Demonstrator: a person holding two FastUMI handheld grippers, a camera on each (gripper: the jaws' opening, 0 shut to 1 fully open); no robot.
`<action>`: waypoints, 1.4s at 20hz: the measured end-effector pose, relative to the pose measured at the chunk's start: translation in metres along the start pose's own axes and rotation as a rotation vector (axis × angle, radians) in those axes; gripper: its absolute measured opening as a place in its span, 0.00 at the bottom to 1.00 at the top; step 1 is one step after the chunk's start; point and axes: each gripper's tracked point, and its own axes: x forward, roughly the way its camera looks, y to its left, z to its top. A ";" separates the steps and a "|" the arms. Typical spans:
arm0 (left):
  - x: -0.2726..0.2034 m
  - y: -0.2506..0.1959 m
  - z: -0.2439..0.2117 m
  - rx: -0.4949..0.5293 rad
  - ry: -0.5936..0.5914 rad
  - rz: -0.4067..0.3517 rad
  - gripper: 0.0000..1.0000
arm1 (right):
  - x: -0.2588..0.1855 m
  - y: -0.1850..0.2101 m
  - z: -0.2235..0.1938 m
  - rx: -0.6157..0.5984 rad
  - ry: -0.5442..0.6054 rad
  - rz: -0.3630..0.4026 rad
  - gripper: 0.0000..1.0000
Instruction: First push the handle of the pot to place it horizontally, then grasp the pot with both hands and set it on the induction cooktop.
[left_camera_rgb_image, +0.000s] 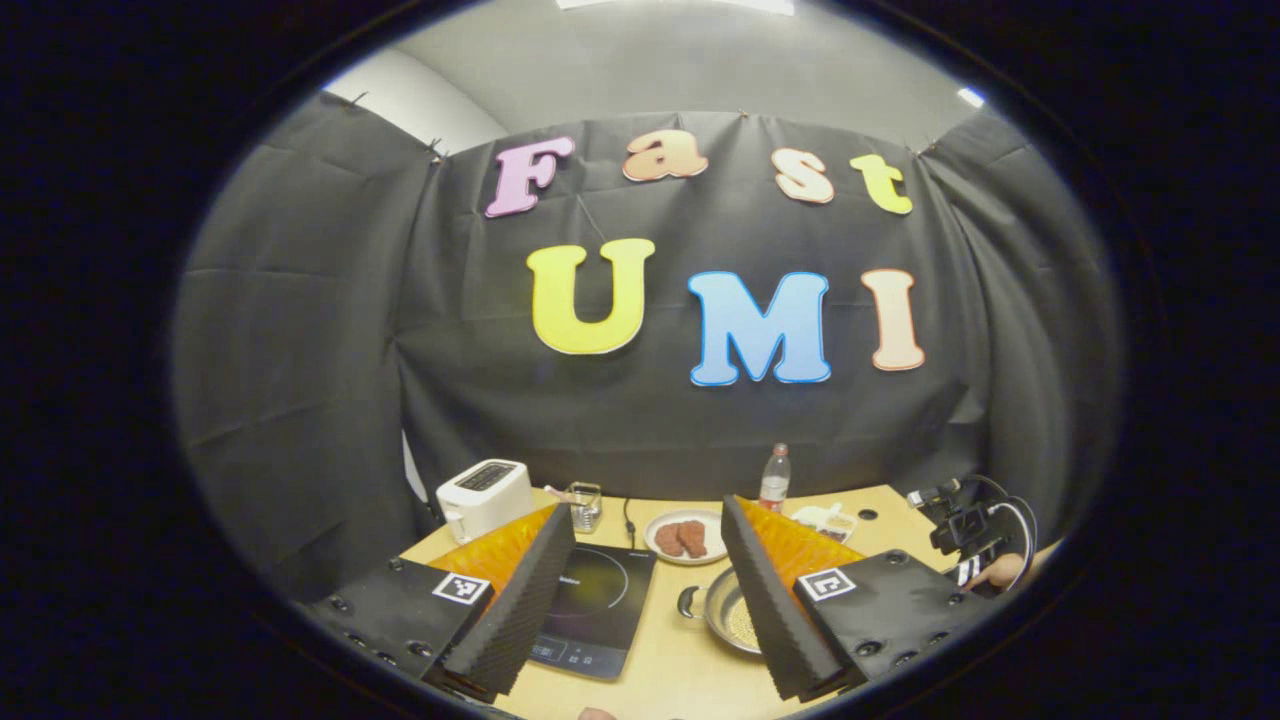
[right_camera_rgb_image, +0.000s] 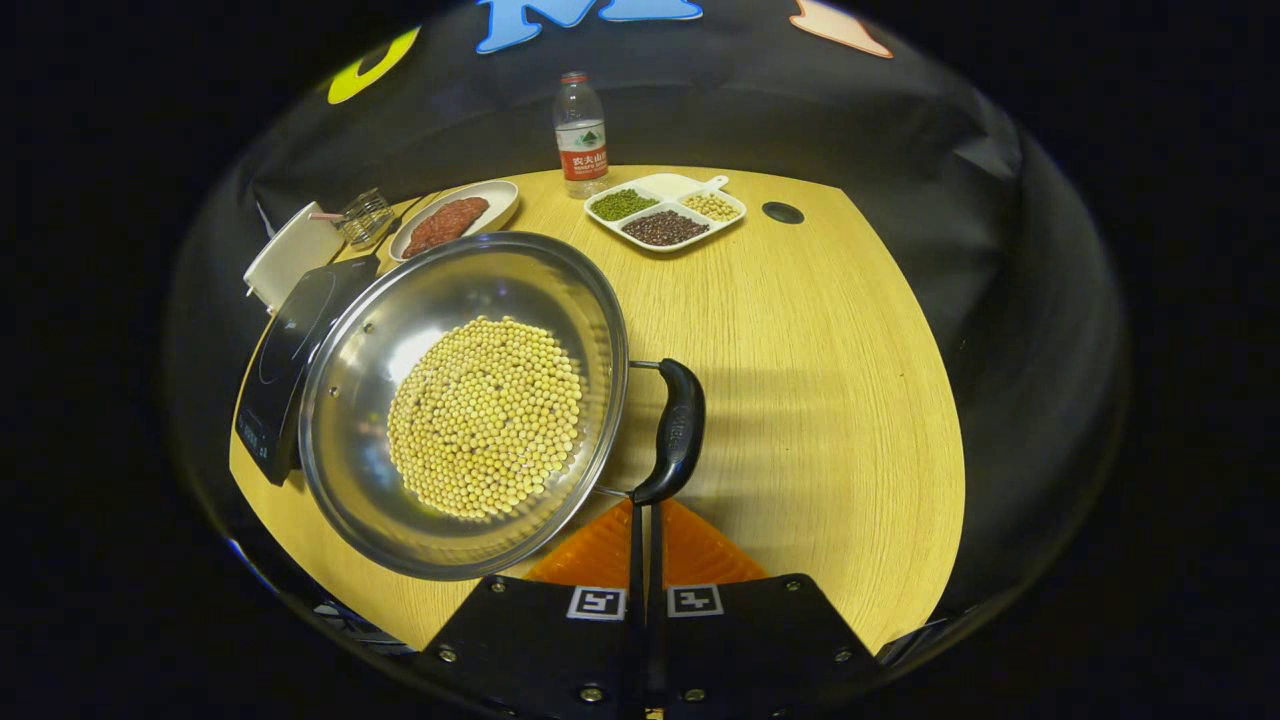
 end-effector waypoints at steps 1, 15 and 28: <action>0.007 0.001 -0.002 -0.008 0.004 -0.023 0.94 | 0.000 -0.001 0.001 0.005 0.001 -0.013 0.01; 0.093 -0.034 -0.076 -0.072 0.147 -0.380 0.99 | -0.114 0.014 0.051 0.186 -0.389 -0.127 0.86; 0.180 -0.069 -0.214 -0.013 0.349 -0.269 0.95 | -0.046 0.000 0.060 0.163 -0.365 -0.059 0.86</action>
